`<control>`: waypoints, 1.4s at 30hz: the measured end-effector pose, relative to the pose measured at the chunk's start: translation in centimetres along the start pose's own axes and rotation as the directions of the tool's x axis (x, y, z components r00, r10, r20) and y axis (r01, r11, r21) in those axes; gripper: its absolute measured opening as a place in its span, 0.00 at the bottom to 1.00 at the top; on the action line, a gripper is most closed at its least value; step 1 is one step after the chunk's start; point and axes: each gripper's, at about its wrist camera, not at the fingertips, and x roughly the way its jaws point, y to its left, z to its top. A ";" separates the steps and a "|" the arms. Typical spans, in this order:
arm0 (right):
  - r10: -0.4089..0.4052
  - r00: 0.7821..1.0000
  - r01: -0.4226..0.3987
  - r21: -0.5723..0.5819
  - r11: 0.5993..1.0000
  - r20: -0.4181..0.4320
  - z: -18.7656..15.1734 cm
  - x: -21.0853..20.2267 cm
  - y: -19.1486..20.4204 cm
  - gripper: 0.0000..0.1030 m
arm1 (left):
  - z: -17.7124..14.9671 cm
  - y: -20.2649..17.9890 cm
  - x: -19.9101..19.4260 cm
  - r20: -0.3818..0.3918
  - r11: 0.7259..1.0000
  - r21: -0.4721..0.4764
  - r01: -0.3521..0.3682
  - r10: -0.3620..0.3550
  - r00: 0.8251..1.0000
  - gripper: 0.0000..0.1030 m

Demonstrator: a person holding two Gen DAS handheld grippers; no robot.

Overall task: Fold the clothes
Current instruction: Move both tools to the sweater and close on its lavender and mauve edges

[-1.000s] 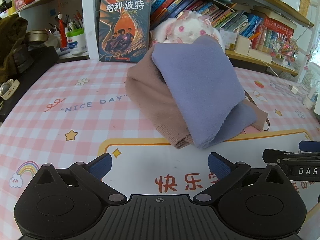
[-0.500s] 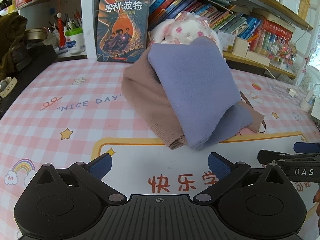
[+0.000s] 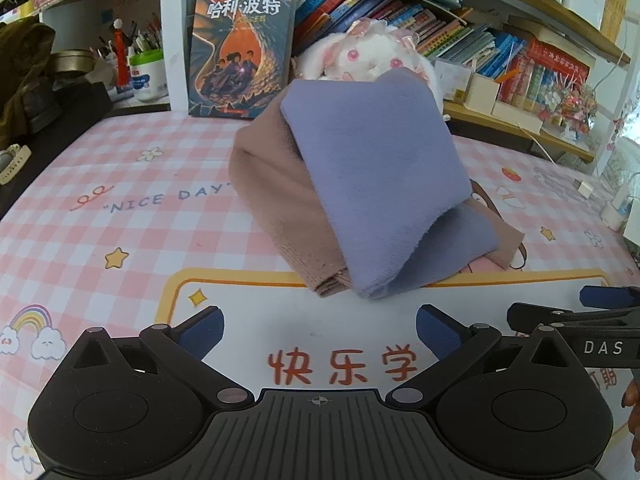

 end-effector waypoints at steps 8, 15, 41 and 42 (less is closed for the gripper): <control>0.028 0.999 -0.027 0.023 0.999 -0.030 0.2 1.1 -1.5 1.00 | 0.4 -1.6 0.5 0.016 0.998 0.041 -0.043 0.042 0.999 1.00; 0.043 0.998 -0.040 0.069 0.997 -0.043 0.6 1.8 -2.8 1.00 | 1.1 -2.8 1.6 0.013 0.994 0.079 -0.082 0.081 0.997 1.00; 0.060 0.998 -0.059 0.124 0.990 0.000 3.0 3.2 -5.3 1.00 | 3.0 -6.5 5.5 0.102 0.953 0.207 -0.220 0.202 0.974 0.94; 0.062 0.998 -0.061 0.128 0.990 -0.001 3.1 3.3 -5.3 1.00 | 3.1 -6.5 5.5 0.106 0.953 0.205 -0.222 0.203 0.973 0.90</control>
